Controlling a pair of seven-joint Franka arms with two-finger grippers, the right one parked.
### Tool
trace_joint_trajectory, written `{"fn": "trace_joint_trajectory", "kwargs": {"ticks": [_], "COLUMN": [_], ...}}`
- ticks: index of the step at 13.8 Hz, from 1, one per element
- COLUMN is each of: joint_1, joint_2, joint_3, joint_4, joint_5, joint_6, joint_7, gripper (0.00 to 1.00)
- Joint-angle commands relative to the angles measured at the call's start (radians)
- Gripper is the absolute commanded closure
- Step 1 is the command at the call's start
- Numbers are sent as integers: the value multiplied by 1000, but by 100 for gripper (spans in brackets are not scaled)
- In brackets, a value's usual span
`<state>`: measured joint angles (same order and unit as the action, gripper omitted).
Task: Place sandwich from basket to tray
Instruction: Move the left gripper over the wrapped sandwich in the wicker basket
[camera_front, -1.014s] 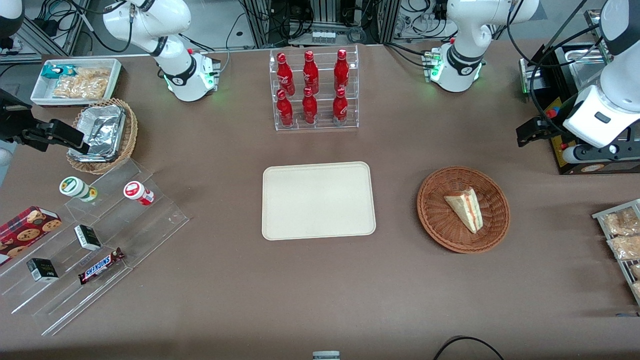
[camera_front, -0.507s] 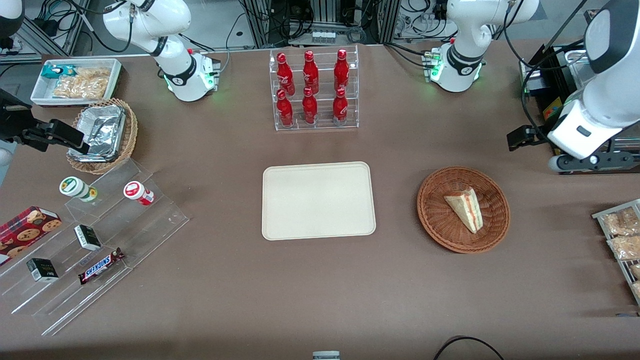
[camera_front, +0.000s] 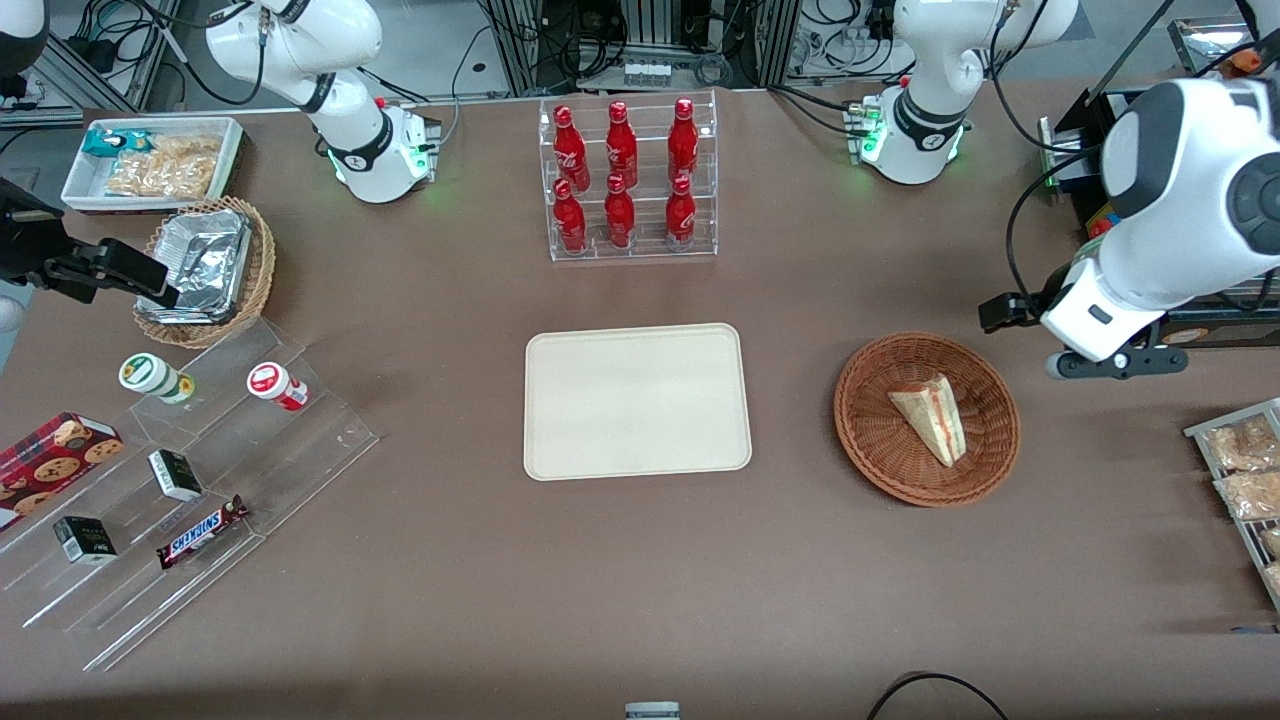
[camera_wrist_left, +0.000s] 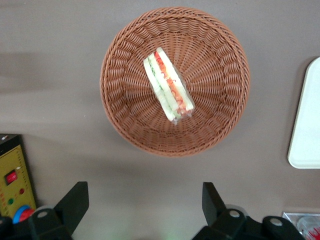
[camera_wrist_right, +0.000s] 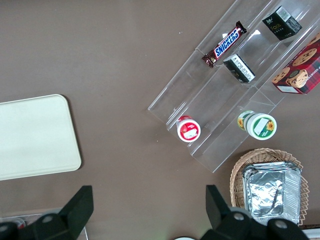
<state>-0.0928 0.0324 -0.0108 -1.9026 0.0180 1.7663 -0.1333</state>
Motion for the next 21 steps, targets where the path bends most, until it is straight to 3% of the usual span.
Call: {"fn": "trace_joint_trajectory", "kwargs": {"ticks": [1, 7, 11, 14, 21], "joint_1": [-7, -7, -7, -7, -27], "joint_2": [-46, -58, -55, -58, -29], "joint_3": [5, 5, 5, 5, 3], "joint_4": [-136, -349, -378, -450, -450], "joint_5": [-4, -3, -3, -3, -7], "joint_6": [131, 421, 467, 585, 611], "joint_7": [9, 9, -23, -150, -426], "gripper": [0, 0, 0, 0, 0]}}
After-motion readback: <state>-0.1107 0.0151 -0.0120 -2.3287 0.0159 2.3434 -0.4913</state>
